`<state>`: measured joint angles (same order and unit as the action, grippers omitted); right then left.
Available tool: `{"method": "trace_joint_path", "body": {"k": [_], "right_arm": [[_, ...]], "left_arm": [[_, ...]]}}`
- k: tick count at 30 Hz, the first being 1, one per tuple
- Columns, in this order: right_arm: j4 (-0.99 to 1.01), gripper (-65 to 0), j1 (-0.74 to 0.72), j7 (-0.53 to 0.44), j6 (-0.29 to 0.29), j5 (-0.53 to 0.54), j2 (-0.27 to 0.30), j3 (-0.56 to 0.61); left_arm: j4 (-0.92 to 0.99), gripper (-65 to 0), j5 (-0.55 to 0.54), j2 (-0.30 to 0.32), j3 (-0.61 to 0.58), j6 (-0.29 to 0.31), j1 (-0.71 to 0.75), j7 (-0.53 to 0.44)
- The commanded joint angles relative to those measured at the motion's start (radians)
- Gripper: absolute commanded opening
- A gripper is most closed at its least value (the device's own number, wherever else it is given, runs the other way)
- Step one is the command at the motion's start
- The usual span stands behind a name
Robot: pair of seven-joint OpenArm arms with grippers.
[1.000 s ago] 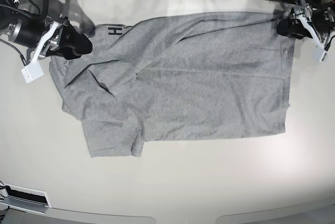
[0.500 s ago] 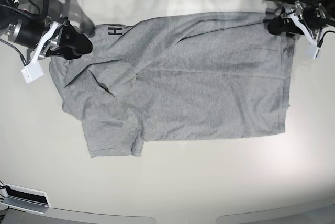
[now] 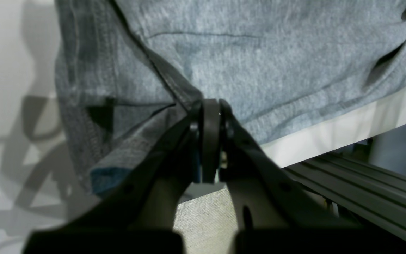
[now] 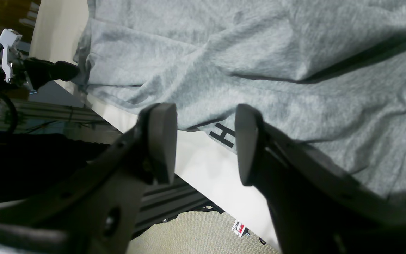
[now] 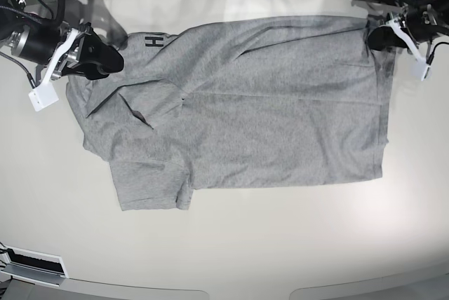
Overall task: Layout the t-shirt on the table in an organized manner, then fold the t-shirt properly
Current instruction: 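Hold the shirt corner with the left gripper and shift it slightly, then pull the shirt side edge outward with the left gripper to smooth it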
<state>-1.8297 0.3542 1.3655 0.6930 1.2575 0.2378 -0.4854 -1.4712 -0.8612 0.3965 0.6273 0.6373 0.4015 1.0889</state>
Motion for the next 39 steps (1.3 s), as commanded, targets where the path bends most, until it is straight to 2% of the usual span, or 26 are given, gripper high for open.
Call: {"method": "trace_joint_path", "body": {"k": [1, 6, 8, 10, 27, 30, 33, 39], "right_arm": [[-0.017, -36.7, -0.005, -0.018, 0.005, 0.029, 0.014, -0.005], [-0.017, -36.7, -0.005, -0.018, 0.005, 0.029, 0.014, -0.005], [-0.017, -36.7, -0.005, -0.018, 0.005, 0.029, 0.014, -0.005], [-0.017, -36.7, -0.005, -0.018, 0.005, 0.029, 0.014, -0.005], [-0.017, -36.7, -0.005, -0.018, 0.005, 0.029, 0.014, -0.005], [-0.017, -36.7, -0.005, -0.018, 0.005, 0.029, 0.014, -0.005], [-0.017, -36.7, -0.005, -0.018, 0.005, 0.028, 0.014, -0.005], [-0.017, -36.7, -0.005, -0.018, 0.005, 0.029, 0.014, -0.005]], "left_arm": [[-0.015, -65.0, -0.027, 0.027, 0.005, 0.006, -0.003, -0.014], [-0.019, -65.0, -0.095, 0.065, 0.005, 0.008, -0.003, -0.011], [-0.037, -65.0, -0.152, 0.085, 0.006, 0.048, -0.003, -0.01], [-0.067, -65.0, -0.191, 0.099, 0.012, 0.061, -0.003, -0.008], [-0.358, -65.0, -0.247, 0.106, 0.029, 0.061, -0.003, -0.034], [-0.373, -65.0, -0.214, 0.105, 0.029, 0.061, -0.01, -0.06], [-0.373, -65.0, -0.129, 0.105, 0.029, 0.061, -0.032, -0.09], [-0.372, -65.0, 0.072, 0.105, 0.029, -0.03, -0.036, -0.224]]}}
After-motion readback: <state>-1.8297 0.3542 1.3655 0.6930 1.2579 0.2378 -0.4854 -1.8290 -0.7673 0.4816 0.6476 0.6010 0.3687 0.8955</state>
